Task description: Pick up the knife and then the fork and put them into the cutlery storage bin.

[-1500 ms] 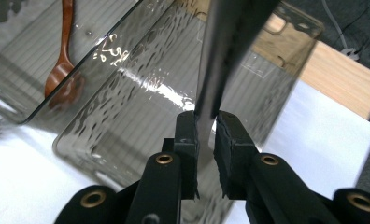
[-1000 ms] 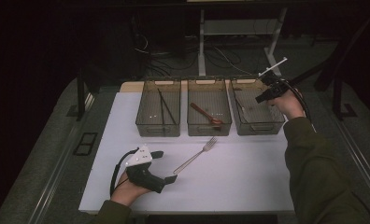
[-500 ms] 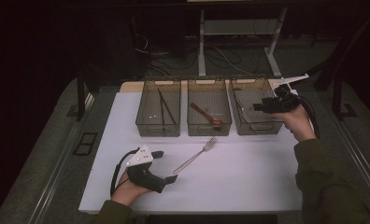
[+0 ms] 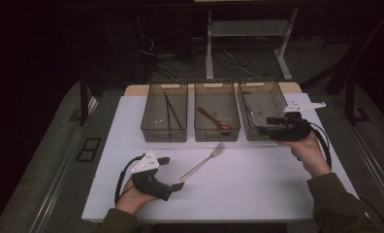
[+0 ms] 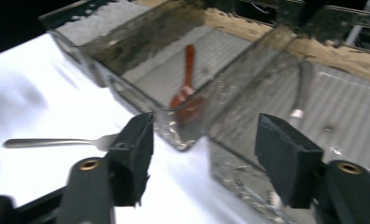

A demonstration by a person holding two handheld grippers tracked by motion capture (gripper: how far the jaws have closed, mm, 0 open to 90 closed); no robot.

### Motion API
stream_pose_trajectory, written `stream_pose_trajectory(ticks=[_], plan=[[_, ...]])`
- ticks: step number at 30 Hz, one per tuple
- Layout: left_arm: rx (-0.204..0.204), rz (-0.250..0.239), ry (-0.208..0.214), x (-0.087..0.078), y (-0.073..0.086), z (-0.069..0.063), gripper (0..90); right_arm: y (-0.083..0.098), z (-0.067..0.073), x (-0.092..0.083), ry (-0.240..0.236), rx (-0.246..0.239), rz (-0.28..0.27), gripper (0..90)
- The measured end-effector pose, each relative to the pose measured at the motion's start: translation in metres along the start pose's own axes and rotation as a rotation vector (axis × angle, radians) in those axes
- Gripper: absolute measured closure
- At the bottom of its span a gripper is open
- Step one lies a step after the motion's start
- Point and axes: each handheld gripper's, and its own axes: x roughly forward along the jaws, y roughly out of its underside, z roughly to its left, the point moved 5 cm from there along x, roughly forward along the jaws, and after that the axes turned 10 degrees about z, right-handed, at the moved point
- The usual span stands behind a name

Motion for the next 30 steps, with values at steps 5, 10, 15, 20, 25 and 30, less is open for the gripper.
stream_pose_trajectory(ticks=[5,10,15,20,25,30], plan=[[0.0,-0.001,-0.004,-0.001,0.0,0.001,0.0,0.007,0.023,0.01,-0.051,-0.029,0.025,48.9],[-0.004,-0.003,-0.006,-0.002,0.001,0.002,0.0,0.011,0.036,0.023,-0.087,-0.043,0.062,58.3],[-0.003,-0.003,-0.007,-0.001,0.0,0.001,0.0,0.012,0.047,0.036,-0.101,-0.066,0.096,70.1],[-0.007,-0.004,-0.006,-0.001,0.0,0.001,0.0,0.007,0.062,0.048,-0.114,-0.116,0.121,81.1],[-0.003,0.002,-0.007,0.0,0.0,0.001,0.0,-0.001,0.079,0.064,-0.116,-0.178,0.163,88.7],[-0.007,-0.002,-0.005,0.0,0.001,0.002,0.0,-0.012,0.09,0.086,-0.108,-0.199,0.194,88.8]])
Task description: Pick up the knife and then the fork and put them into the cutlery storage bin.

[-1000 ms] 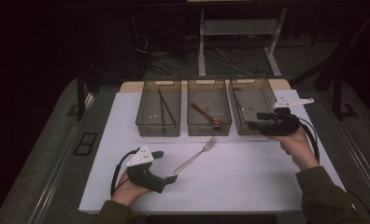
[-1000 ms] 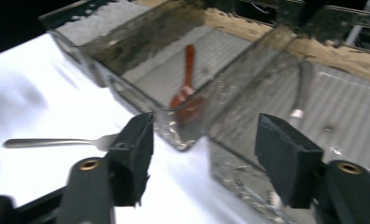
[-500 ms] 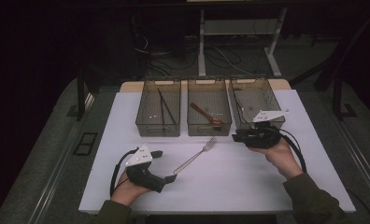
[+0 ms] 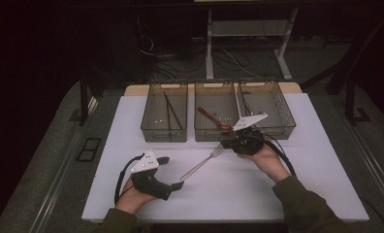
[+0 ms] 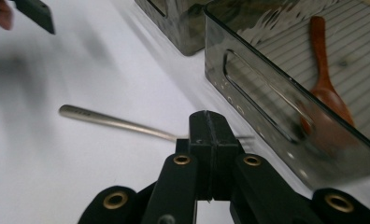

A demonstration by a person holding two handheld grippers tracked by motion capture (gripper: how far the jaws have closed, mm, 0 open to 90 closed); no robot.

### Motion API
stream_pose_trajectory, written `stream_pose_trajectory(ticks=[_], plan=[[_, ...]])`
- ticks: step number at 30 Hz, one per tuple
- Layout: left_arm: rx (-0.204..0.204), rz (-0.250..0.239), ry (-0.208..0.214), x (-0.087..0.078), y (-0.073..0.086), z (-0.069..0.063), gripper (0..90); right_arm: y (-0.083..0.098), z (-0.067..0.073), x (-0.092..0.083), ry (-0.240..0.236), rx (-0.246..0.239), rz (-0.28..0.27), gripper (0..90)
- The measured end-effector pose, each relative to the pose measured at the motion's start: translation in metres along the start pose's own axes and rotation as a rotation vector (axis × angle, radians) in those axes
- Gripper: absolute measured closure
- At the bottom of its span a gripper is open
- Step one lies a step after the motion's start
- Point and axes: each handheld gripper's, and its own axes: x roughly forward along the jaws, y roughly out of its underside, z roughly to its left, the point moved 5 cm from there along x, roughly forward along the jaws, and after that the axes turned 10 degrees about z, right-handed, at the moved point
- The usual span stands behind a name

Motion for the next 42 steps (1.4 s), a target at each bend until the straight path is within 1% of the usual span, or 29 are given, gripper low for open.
stream_pose_trajectory(ticks=[3,7,8,13,15,16,20,24,26,27,28,30,34,38,39,40,42], plan=[[0.002,-0.001,0.004,0.0,0.0,0.0,0.0,-0.008,0.0,0.013,0.0,-0.002,0.023,88.8],[0.003,0.0,0.005,0.0,0.0,0.0,0.0,-0.016,-0.002,0.03,0.017,-0.008,0.077,88.8],[0.003,0.0,0.006,0.0,0.0,0.0,0.0,-0.018,-0.002,0.034,0.031,-0.002,0.097,88.8],[0.003,-0.002,0.007,0.0,0.0,0.0,0.0,-0.017,-0.007,0.049,0.054,0.003,0.155,88.8],[0.003,0.0,0.007,0.0,0.0,0.0,0.0,-0.015,-0.01,0.054,0.071,0.007,0.179,88.8],[0.004,0.001,0.007,0.0,0.0,0.0,0.0,-0.015,-0.011,0.056,0.071,0.012,0.183,88.8],[0.007,0.003,0.008,0.001,-0.001,-0.001,0.0,-0.014,-0.013,0.061,0.075,0.019,0.199,88.8],[0.007,0.003,0.008,0.001,0.0,0.0,0.0,-0.016,-0.013,0.065,0.093,-0.005,0.226,88.8],[0.005,0.002,0.009,0.0,0.0,0.0,0.0,-0.018,-0.014,0.067,0.102,-0.01,0.238,88.9],[0.005,0.001,0.009,0.0,-0.001,0.0,0.0,-0.019,-0.013,0.068,0.108,0.001,0.243,88.8],[0.005,0.0,0.009,0.0,-0.001,0.0,0.0,-0.019,-0.014,0.069,0.117,-0.013,0.255,88.8],[0.005,-0.001,0.009,0.0,-0.001,0.0,0.0,-0.019,-0.015,0.071,0.127,-0.02,0.27,88.9],[0.005,0.001,0.01,0.0,-0.001,-0.001,0.0,-0.018,-0.014,0.069,0.126,-0.023,0.285,88.9],[0.003,0.001,0.01,0.0,-0.001,-0.001,0.0,-0.017,-0.015,0.067,0.106,-0.022,0.324,89.0],[0.003,0.001,0.011,0.0,-0.001,-0.001,0.0,-0.017,-0.015,0.066,0.106,-0.022,0.329,88.9],[0.004,0.001,0.011,0.001,-0.001,-0.001,0.0,-0.016,-0.016,0.066,0.117,-0.028,0.334,88.9],[0.005,0.003,0.012,0.001,-0.001,-0.001,0.0,-0.016,-0.016,0.065,0.105,-0.015,0.339,89.0]])
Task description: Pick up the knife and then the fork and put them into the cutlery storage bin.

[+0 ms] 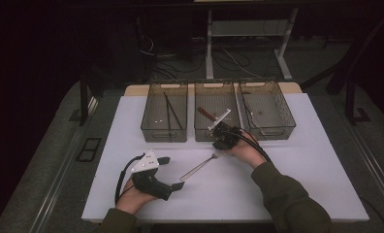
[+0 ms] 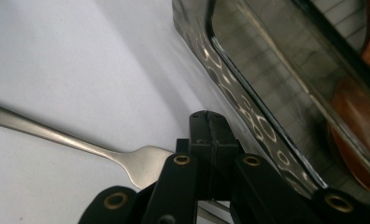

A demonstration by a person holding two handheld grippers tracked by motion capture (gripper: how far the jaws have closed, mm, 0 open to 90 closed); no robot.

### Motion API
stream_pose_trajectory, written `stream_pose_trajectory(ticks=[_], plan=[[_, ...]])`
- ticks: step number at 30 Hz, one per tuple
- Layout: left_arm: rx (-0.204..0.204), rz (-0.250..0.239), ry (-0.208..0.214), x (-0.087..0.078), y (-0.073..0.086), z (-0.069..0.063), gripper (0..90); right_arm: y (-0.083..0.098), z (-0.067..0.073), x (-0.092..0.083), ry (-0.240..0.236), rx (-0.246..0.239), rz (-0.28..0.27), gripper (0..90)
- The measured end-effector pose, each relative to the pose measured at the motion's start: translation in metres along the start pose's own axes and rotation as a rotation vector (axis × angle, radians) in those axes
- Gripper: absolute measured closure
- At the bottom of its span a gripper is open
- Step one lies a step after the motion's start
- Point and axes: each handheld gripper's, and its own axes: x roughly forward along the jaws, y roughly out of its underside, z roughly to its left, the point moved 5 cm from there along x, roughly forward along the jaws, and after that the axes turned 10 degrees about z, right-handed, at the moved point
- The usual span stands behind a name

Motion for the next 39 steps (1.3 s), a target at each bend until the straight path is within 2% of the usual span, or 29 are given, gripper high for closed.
stream_pose_trajectory(ticks=[1,4,7,13,21,25,30,33,35,36,39], plan=[[-0.001,-0.001,0.001,0.0,0.0,0.0,0.0,0.001,-0.002,0.0,0.013,-0.012,0.009,88.9],[0.001,0.0,0.001,0.0,0.0,0.0,0.0,0.004,0.0,-0.002,-0.011,-0.002,0.022,89.0],[0.001,0.0,0.001,0.0,0.0,0.0,0.0,0.008,-0.001,-0.004,-0.009,-0.021,0.047,89.0],[0.001,0.0,0.001,0.0,0.0,0.0,0.0,0.024,0.003,-0.01,-0.046,-0.049,0.095,89.0],[0.003,0.001,0.003,0.0,0.0,0.0,0.0,0.046,0.009,-0.017,-0.094,-0.102,0.13,89.0],[0.003,0.002,0.003,0.0,0.0,-0.001,0.0,0.057,0.016,-0.021,-0.125,-0.125,0.131,88.9],[0.005,0.004,0.004,0.001,0.0,-0.001,0.0,0.073,0.029,-0.025,-0.176,-0.177,0.135,88.9],[0.004,0.003,0.004,0.001,0.0,-0.001,0.0,0.077,0.032,-0.028,-0.176,-0.212,0.136,88.9],[0.005,0.003,0.003,0.001,0.0,-0.001,0.0,0.075,0.031,-0.032,-0.182,-0.226,0.098,87.5],[0.004,0.002,0.003,0.001,0.0,-0.001,0.0,0.073,0.032,-0.034,-0.193,-0.241,0.078,82.6],[0.004,0.004,0.003,0.001,0.0,-0.001,0.0,0.066,0.042,-0.038,-0.209,-0.309,0.053,78.3]])
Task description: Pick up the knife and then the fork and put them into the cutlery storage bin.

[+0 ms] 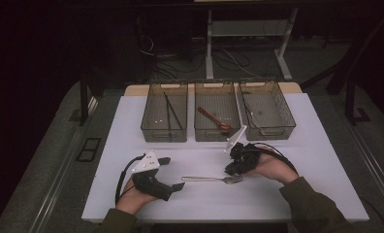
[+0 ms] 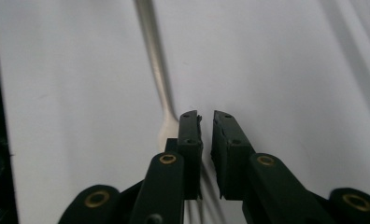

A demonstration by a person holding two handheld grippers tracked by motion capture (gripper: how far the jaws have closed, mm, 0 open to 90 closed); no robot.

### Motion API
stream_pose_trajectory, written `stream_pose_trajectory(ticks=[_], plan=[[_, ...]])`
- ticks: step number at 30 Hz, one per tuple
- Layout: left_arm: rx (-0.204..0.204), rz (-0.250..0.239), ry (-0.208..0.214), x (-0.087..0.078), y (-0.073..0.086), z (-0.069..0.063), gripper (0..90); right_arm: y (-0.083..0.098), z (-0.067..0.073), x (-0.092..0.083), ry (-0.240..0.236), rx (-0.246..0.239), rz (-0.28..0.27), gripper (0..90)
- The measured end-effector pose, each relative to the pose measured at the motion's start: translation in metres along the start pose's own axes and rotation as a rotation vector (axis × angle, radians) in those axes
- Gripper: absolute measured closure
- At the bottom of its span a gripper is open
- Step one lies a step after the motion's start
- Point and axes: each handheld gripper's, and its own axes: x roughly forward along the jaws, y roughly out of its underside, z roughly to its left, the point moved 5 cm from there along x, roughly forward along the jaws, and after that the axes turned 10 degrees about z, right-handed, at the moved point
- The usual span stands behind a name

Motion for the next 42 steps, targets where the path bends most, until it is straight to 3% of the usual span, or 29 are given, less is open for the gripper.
stream_pose_trajectory(ticks=[4,9,16,22,25,31,42], plan=[[0.0,0.0,0.0,0.0,0.0,0.0,0.0,-0.014,0.01,0.004,-0.007,-0.077,0.025,76.0],[0.0,0.0,0.001,0.0,0.0,0.0,0.0,-0.029,0.018,0.012,-0.005,-0.134,0.095,75.3],[0.002,0.0,0.0,0.0,0.0,0.0,0.0,-0.041,0.024,0.023,0.045,-0.218,0.212,76.1],[0.003,0.0,0.0,0.0,0.0,0.0,0.0,-0.046,0.026,0.027,0.08,-0.243,0.283,82.7],[0.0,-0.001,0.0,0.0,0.0,0.0,0.0,-0.046,0.027,0.027,0.084,-0.252,0.286,83.4],[-0.001,-0.002,-0.003,-0.001,0.0,0.001,0.0,-0.041,0.024,0.025,0.065,-0.198,0.22,84.5],[-0.003,0.003,-0.005,0.0,0.001,0.001,0.0,-0.014,0.005,0.008,0.041,-0.019,0.051,84.5]])
